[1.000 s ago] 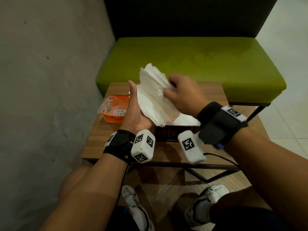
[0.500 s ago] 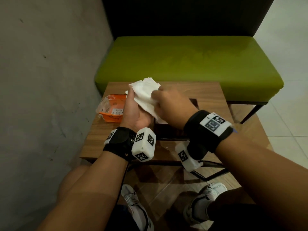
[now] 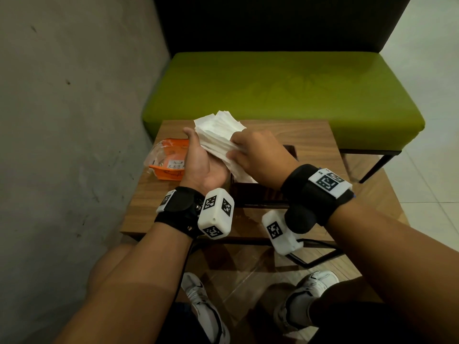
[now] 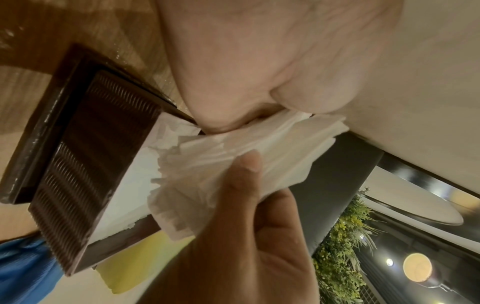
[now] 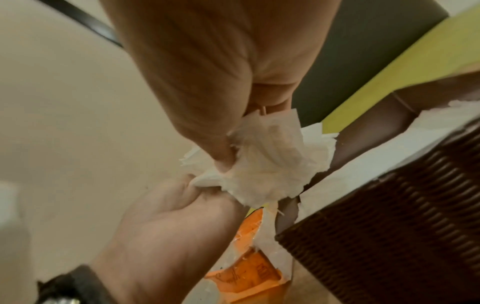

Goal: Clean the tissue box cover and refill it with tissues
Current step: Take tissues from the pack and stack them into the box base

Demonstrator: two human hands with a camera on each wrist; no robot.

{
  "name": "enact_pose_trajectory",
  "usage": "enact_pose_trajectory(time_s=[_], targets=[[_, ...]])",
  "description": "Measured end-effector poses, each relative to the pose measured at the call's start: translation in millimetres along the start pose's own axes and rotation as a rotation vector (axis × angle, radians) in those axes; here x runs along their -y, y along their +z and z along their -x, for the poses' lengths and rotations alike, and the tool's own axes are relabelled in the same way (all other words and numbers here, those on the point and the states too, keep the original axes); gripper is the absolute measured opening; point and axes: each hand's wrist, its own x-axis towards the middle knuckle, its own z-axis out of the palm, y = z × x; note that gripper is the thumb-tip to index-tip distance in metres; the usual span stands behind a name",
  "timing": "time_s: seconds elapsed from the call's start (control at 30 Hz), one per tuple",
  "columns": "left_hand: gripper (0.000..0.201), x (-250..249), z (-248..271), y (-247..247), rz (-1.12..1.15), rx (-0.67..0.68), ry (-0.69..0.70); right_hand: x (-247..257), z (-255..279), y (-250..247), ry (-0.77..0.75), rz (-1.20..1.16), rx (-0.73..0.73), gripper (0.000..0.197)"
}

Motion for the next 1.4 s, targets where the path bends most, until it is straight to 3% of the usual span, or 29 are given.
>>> enact_pose_trajectory(time_s=[0.17, 0.37, 0.67, 0.77, 0.9, 1.0, 1.07, 1.23, 1.33, 1.4], targets=[[0.095, 0.0, 2.3, 0.8, -0.005, 0.025, -0.024, -3.1, -2.4, -3.5, 0.079, -0.038, 0.021, 0.028], [0.087, 1.4, -2.7, -7.7, 0.010, 0.020, -0.020, -5.9, -6.3, -8.8, 0.176, -0.128, -0.093, 0.016], [0.056, 4.2, 2.9, 1.7, -0.040, 0.041, -0.028, 6.0, -12.0, -1.7, 0.143, -0.079, 0.034, 0.015], [0.060, 3.7, 4.4, 1.3, -0.010, 0.051, -0.036, 6.2, -13.1, -2.9, 0.121, -0.038, 0.044, 0.022], [0.073, 1.3, 6.2, -4.2, 0.014, 0.085, -0.021, 0.6, -16.3, -13.4, 0.231, -0.186, 0.001, 0.029], [0.091, 0.0, 7.1, -5.5, -0.015, 0.186, -0.016, -2.1, -17.9, -20.2, 0.292, -0.320, -0.035, 0.026], [0.092, 1.6, 8.1, -4.7, -0.030, 0.255, -0.029, -1.2, -18.6, -23.2, 0.292, -0.354, -0.021, 0.024], [0.045, 0.5, 8.3, -4.9, -0.112, 0.179, -0.087, 0.0, -19.6, -28.9, 0.308, -0.372, -0.012, 0.015], [0.034, -2.3, 5.8, -9.8, -0.113, 0.073, -0.095, -2.2, -21.8, -37.1, 0.292, -0.344, -0.074, 0.013], [0.029, -3.0, 5.1, -12.1, -0.098, 0.011, -0.084, -4.8, -25.2, -44.1, 0.262, -0.203, -0.175, 0.011]])
